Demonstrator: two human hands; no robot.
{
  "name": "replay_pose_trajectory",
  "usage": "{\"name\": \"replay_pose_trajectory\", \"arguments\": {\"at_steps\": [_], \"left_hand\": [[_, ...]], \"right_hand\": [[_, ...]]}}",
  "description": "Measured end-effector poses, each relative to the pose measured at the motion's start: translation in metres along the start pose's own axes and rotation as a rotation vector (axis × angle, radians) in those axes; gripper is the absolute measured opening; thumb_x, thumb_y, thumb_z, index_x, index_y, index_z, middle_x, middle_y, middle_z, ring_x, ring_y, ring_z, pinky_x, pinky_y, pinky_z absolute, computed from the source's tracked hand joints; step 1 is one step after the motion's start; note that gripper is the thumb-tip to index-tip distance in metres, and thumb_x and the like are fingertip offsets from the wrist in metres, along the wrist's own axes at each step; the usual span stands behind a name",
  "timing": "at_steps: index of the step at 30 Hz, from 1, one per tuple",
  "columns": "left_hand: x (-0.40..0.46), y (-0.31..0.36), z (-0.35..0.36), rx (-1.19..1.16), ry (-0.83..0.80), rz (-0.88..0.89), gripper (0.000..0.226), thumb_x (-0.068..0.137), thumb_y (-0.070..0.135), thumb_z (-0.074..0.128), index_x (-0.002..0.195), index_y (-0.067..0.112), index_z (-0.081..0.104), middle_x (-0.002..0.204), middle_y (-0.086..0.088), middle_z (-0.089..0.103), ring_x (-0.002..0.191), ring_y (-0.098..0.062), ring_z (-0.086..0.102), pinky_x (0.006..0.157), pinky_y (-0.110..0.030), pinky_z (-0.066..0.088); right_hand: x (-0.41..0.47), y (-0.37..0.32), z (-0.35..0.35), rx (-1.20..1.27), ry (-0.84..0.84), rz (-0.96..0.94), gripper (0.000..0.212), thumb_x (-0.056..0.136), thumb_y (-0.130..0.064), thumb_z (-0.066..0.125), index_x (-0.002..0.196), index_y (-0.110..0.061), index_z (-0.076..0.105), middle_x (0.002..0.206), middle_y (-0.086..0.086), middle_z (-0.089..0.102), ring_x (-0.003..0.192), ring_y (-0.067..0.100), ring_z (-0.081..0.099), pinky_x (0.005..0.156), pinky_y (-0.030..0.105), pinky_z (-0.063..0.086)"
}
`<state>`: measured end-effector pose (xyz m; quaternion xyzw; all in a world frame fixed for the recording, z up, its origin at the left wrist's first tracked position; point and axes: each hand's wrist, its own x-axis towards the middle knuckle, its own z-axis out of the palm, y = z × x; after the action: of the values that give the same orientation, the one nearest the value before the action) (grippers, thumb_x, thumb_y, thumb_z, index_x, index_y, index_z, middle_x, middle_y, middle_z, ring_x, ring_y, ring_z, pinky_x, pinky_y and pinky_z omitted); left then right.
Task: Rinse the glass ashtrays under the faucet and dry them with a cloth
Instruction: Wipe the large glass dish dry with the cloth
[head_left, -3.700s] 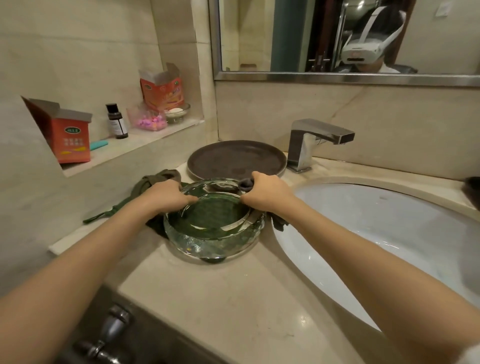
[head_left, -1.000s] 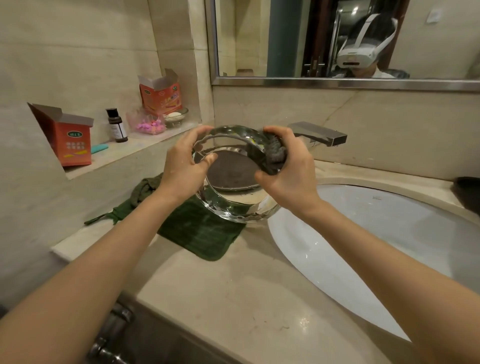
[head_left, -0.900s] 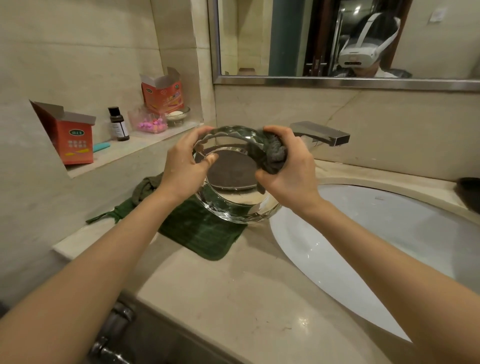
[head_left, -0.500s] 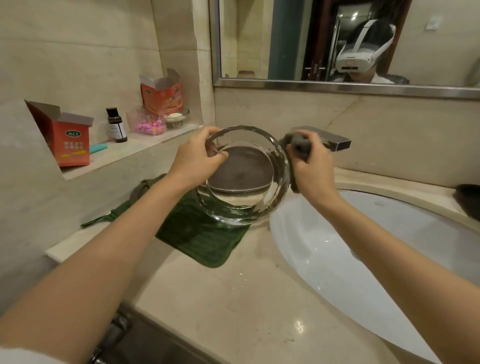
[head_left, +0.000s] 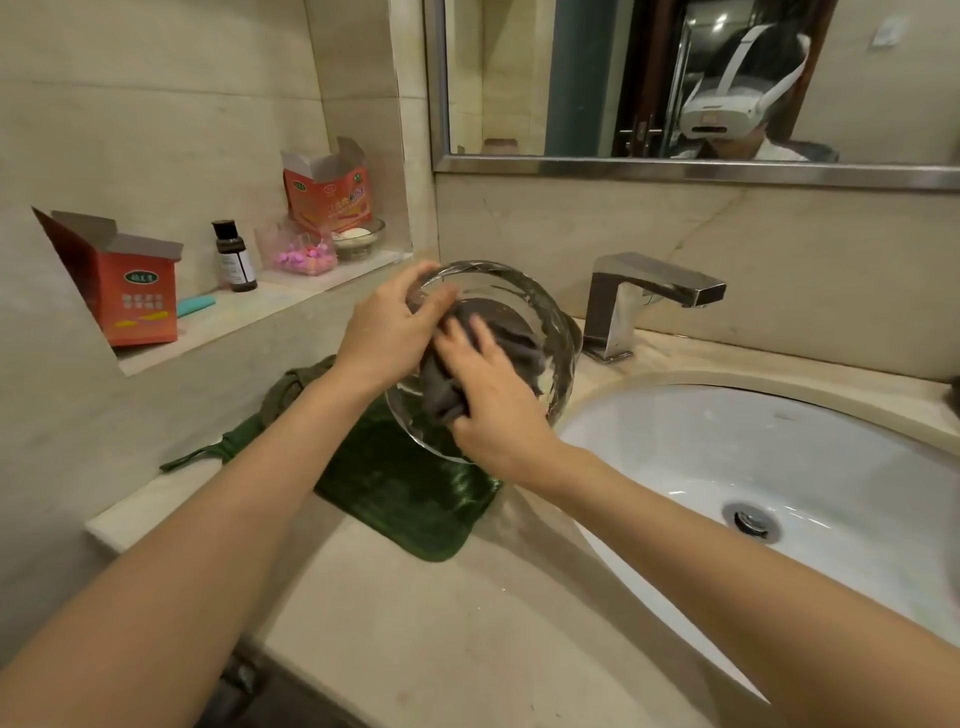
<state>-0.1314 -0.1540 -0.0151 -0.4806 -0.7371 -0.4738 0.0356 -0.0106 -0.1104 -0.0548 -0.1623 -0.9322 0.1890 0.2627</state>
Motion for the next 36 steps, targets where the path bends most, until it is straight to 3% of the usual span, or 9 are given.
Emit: {"name": "replay_pose_trajectory", "arguments": {"at_steps": [3, 6, 8, 12, 19, 24, 29, 32, 36], "left_hand": [[-0.003, -0.002, -0.001, -0.036, -0.006, -0.035, 0.045, 0.095, 0.039, 0.048, 0.138, 0.024, 0.045, 0.129, -0.002, 0.056, 0.087, -0.018, 0.065, 0.079, -0.028, 0.049], [-0.007, 0.000, -0.003, -0.055, -0.023, -0.027, 0.050, 0.091, 0.038, 0.057, 0.138, 0.026, 0.044, 0.113, 0.009, 0.053, 0.071, -0.013, 0.063, 0.066, -0.023, 0.052], [-0.007, 0.003, -0.003, -0.022, -0.036, -0.014, 0.053, 0.089, 0.033, 0.060, 0.139, 0.027, 0.042, 0.106, 0.014, 0.051, 0.073, -0.011, 0.063, 0.068, -0.020, 0.049], [-0.006, 0.007, -0.003, 0.025, -0.054, -0.018, 0.052, 0.090, 0.028, 0.060, 0.139, 0.029, 0.041, 0.098, 0.009, 0.060, 0.067, -0.012, 0.065, 0.061, -0.013, 0.040], [-0.007, 0.006, -0.003, 0.053, -0.042, -0.028, 0.051, 0.090, 0.032, 0.059, 0.138, 0.030, 0.041, 0.098, 0.007, 0.059, 0.066, -0.013, 0.066, 0.067, -0.020, 0.045], [-0.005, 0.012, 0.002, 0.068, -0.053, 0.061, 0.048, 0.088, 0.030, 0.062, 0.133, 0.033, 0.046, 0.099, 0.006, 0.065, 0.078, -0.020, 0.066, 0.086, -0.042, 0.052], [-0.006, 0.011, -0.001, 0.062, -0.060, 0.043, 0.051, 0.088, 0.036, 0.062, 0.136, 0.032, 0.044, 0.100, 0.006, 0.064, 0.079, -0.020, 0.066, 0.088, -0.041, 0.051], [-0.007, 0.010, -0.002, 0.063, -0.061, 0.031, 0.051, 0.089, 0.042, 0.058, 0.136, 0.031, 0.044, 0.099, 0.007, 0.061, 0.071, -0.016, 0.067, 0.079, -0.031, 0.050], [-0.004, 0.005, -0.003, 0.024, -0.052, 0.053, 0.042, 0.093, 0.042, 0.051, 0.133, 0.030, 0.048, 0.101, 0.000, 0.063, 0.075, -0.015, 0.066, 0.075, -0.032, 0.051]], "right_hand": [[-0.018, 0.013, -0.007, -0.089, -0.167, -0.109, 0.067, 0.081, 0.005, 0.050, 0.142, -0.018, 0.038, 0.151, -0.006, 0.031, 0.142, 0.016, 0.015, 0.112, 0.030, 0.021], [-0.032, 0.033, -0.021, -0.435, -0.148, -0.308, 0.033, 0.081, -0.015, 0.048, 0.106, -0.013, 0.069, 0.113, 0.003, 0.066, 0.106, 0.028, 0.055, 0.088, 0.037, 0.047], [-0.034, 0.048, -0.032, -0.715, -0.066, -0.336, 0.042, 0.080, -0.021, 0.031, 0.085, -0.010, 0.071, 0.092, 0.006, 0.069, 0.091, 0.030, 0.061, 0.075, 0.038, 0.052], [-0.019, 0.055, -0.039, -1.003, 0.094, -0.218, 0.051, 0.082, -0.011, 0.022, 0.102, 0.000, 0.068, 0.108, 0.014, 0.065, 0.109, 0.037, 0.055, 0.078, 0.040, 0.044], [-0.040, 0.050, -0.013, -0.581, 0.126, -0.200, 0.044, 0.077, -0.022, 0.030, 0.091, -0.009, 0.071, 0.095, 0.007, 0.067, 0.086, 0.030, 0.056, 0.069, 0.039, 0.051], [-0.046, 0.039, -0.007, -0.494, 0.058, -0.270, 0.031, 0.067, -0.013, 0.063, 0.097, -0.016, 0.070, 0.104, 0.002, 0.065, 0.095, 0.029, 0.053, 0.069, 0.036, 0.047], [-0.041, 0.049, -0.024, -0.766, 0.151, -0.089, 0.044, 0.078, -0.014, 0.030, 0.102, -0.001, 0.064, 0.096, 0.014, 0.059, 0.082, 0.029, 0.051, 0.064, 0.036, 0.046], [-0.023, 0.039, -0.021, -0.698, 0.155, 0.046, 0.042, 0.078, -0.005, 0.052, 0.117, 0.009, 0.053, 0.109, 0.024, 0.056, 0.094, 0.037, 0.051, 0.080, 0.042, 0.048], [0.004, 0.006, -0.012, -0.444, 0.143, 0.035, 0.065, 0.082, -0.010, 0.058, 0.140, 0.002, 0.031, 0.142, 0.019, 0.030, 0.127, 0.036, 0.028, 0.106, 0.041, 0.028]]}}
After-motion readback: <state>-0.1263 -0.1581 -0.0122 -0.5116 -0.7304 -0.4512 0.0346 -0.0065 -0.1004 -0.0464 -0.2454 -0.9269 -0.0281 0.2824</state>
